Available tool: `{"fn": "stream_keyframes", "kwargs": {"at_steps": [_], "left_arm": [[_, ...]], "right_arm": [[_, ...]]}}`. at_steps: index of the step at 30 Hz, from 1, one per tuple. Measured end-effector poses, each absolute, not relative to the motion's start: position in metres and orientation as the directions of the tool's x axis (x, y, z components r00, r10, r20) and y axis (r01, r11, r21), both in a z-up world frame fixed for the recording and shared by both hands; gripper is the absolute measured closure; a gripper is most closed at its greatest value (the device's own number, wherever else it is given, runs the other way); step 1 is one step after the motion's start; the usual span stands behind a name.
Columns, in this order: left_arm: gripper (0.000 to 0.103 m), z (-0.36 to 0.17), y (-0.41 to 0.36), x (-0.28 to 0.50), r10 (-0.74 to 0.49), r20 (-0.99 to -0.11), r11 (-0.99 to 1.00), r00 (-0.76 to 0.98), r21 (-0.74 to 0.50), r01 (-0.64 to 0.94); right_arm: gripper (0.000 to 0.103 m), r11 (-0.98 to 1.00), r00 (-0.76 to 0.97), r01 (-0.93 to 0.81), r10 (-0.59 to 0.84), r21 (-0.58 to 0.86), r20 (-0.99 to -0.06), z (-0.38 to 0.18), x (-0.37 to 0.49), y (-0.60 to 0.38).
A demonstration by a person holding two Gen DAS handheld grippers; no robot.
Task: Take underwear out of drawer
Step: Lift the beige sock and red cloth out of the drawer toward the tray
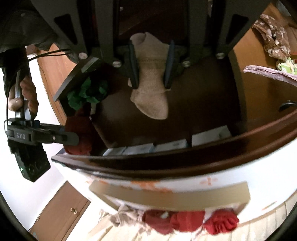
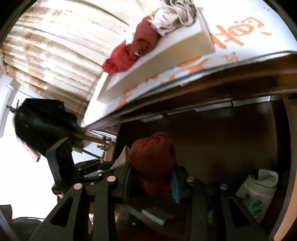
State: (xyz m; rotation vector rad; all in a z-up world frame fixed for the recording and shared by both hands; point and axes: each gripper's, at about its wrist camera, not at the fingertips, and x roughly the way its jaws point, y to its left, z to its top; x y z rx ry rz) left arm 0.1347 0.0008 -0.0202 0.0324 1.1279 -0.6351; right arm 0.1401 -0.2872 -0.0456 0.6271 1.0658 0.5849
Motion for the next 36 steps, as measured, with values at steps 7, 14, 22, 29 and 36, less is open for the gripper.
{"fn": "stream_keyframes", "kwargs": {"at_steps": [7,14,22,29,36], "left_arm": [[0.078,0.026,-0.002,0.127,-0.488,-0.789,0.812,0.374,-0.253,0.526],[0.078,0.070,0.009,0.134,-0.504,-0.707,0.820,0.496,-0.211,0.532],[0.078,0.092,0.011,0.163,-0.498,-0.668,0.835,0.553,-0.196,0.515],[0.078,0.111,0.009,0.185,-0.464,-0.625,0.859,0.628,-0.144,0.491],[0.078,0.114,0.006,0.208,-0.418,-0.615,0.884,0.669,-0.104,0.456]], "right_arm": [[0.065,0.666,0.391,-0.187,0.724,0.722,-0.568,-0.016,0.141,-0.280],[0.065,0.665,0.431,-0.270,0.730,0.696,-0.530,0.026,0.153,-0.271],[0.065,0.667,0.477,-0.328,0.728,0.668,-0.492,0.064,0.167,-0.270],[0.065,0.697,0.542,-0.317,0.690,0.643,-0.480,0.082,0.186,-0.278],[0.065,0.716,0.584,-0.292,0.659,0.634,-0.475,0.091,0.213,-0.284]]}}
